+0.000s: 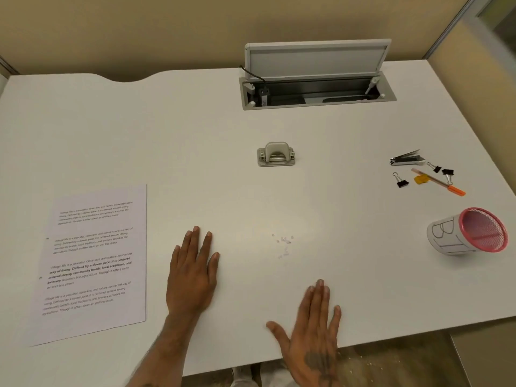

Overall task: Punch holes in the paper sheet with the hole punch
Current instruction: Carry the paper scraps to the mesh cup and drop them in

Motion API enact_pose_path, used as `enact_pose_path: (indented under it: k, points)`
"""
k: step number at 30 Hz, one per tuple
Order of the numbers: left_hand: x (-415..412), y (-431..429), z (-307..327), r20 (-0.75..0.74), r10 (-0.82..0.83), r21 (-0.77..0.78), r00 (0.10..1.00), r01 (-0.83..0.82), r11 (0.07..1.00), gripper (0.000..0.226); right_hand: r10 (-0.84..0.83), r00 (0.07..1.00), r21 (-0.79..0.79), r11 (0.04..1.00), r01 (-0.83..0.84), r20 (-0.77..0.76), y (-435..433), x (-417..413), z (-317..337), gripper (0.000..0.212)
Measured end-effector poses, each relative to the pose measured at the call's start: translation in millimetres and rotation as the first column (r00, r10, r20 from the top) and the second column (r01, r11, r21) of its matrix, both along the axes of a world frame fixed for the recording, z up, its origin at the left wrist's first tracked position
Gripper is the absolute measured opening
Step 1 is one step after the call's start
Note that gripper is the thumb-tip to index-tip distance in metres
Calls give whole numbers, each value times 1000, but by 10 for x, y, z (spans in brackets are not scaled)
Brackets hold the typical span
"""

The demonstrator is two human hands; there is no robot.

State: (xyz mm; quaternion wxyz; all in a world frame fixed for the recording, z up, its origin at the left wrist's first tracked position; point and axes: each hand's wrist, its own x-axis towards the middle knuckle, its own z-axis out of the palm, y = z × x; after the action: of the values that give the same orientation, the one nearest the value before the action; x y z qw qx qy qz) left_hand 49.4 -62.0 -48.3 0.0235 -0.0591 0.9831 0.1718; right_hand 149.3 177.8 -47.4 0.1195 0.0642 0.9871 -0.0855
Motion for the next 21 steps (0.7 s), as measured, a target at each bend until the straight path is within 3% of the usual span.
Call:
enact_pose_path:
  k: [3, 10, 17, 21]
  points:
    - [-1, -1, -2, -2, 2, 0, 1000, -2, 1000, 57, -102, 994, -16, 995, 103, 35, -201, -249, 26, 114]
    - [-5, 1, 4, 6, 10, 16, 1000, -10, 1000, 58, -149, 988, -46, 988, 147, -41, -553, -1056, 87, 113]
    - [-7, 7, 29, 11, 8, 11, 1000, -8, 1000, 58, 8, 993, -125, 992, -23, -119, -440, -1363, 71, 106]
    - [-5, 2, 27, 22, 9, 3, 1000, -9, 1000, 58, -64, 987, -131, 990, 44, -150, -158, -1270, 59, 101]
